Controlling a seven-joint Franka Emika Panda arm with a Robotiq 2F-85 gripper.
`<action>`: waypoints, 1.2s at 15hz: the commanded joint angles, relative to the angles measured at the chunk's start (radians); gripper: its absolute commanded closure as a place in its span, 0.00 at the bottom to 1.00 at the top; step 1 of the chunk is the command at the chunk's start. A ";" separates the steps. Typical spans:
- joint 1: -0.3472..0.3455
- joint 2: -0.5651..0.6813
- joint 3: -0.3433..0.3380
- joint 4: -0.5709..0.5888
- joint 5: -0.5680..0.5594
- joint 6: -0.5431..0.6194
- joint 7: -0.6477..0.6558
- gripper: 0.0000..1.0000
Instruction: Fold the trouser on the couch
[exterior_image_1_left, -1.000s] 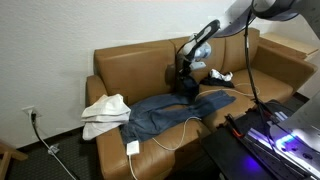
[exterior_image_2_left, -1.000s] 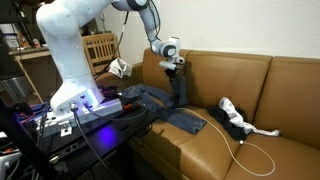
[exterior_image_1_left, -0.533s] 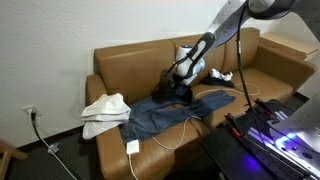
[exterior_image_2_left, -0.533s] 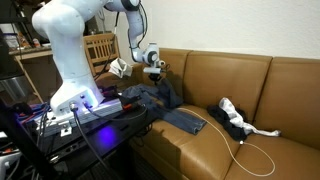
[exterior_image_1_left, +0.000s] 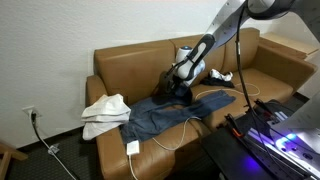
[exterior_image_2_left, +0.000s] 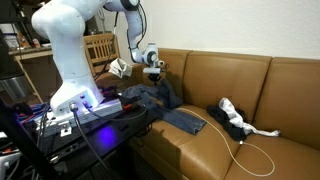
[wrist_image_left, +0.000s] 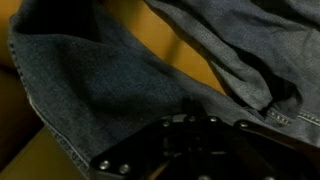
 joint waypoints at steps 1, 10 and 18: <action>0.100 0.011 -0.048 -0.023 -0.086 0.028 0.012 1.00; 0.259 0.018 -0.141 -0.132 -0.134 0.318 0.077 0.98; 0.174 -0.006 -0.076 -0.190 -0.172 0.447 0.031 1.00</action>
